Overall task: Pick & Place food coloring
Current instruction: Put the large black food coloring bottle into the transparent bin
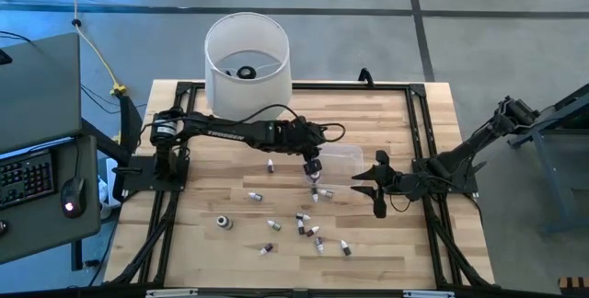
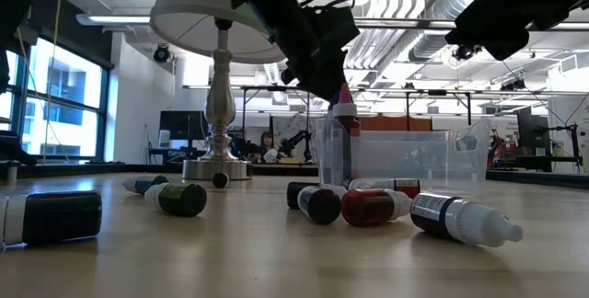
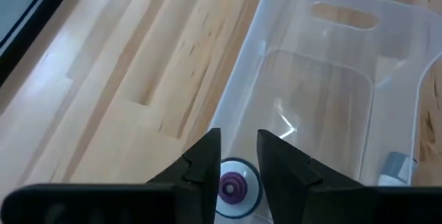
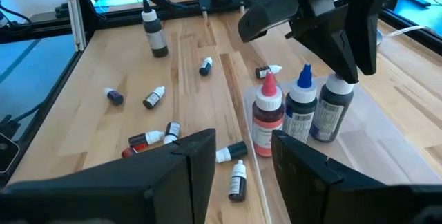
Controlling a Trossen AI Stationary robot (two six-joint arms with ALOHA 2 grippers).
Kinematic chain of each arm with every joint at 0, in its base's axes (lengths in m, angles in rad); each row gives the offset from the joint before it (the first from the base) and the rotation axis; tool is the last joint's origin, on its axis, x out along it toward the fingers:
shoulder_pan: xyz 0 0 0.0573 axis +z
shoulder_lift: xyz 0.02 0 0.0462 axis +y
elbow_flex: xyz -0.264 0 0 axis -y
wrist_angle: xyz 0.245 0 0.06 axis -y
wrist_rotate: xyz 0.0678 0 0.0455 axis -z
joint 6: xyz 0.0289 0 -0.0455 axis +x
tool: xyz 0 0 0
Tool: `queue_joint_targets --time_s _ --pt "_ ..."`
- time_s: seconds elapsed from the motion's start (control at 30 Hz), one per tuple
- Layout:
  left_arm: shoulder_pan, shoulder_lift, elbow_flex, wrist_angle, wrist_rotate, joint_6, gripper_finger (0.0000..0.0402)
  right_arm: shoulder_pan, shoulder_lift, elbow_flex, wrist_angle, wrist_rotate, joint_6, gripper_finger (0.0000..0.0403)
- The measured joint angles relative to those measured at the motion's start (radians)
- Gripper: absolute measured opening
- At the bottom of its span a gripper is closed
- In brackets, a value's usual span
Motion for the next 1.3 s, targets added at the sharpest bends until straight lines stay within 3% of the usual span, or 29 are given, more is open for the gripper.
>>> queue_joint_targets --time_s 0.27,0.4,0.53,0.67,0.8,1.03,1.17,1.3 --pt "-0.001 -0.001 0.049 -0.043 0.021 0.0 0.0099 0.0 0.0 0.0 0.0 0.009 0.0 0.0133" --pt "-0.008 -0.017 0.184 -0.174 0.147 -0.003 0.0099 0.0 0.0 0.0 0.0 0.032 0.0 0.0133" --pt "-0.028 -0.017 0.369 -0.413 0.242 -0.006 0.0099 0.0 0.0 0.0 0.003 0.027 -0.011 0.0133" --pt "-0.092 -0.025 0.514 -0.602 0.218 0.016 0.0099 0.0 0.0 0.0 0.003 0.025 -0.008 0.0133" --pt "-0.212 -0.105 0.576 -0.76 0.116 0.025 0.0099 0.0 0.0 0.0 0.003 -0.001 0.028 0.0133" --pt "-0.479 -0.279 0.491 -0.995 -0.3 -0.152 0.0099 -0.002 0.069 0.0 0.135 -0.045 -0.036 0.0133" --pt "-0.611 -0.419 0.291 -0.989 -0.425 -0.289 0.0099 -0.03 0.209 0.0 0.413 -0.132 -0.194 0.0133" --pt "-0.698 -0.587 0.0 -0.895 -0.49 -0.441 0.0099 -0.076 0.393 0.031 0.751 -0.279 -0.349 0.0135"
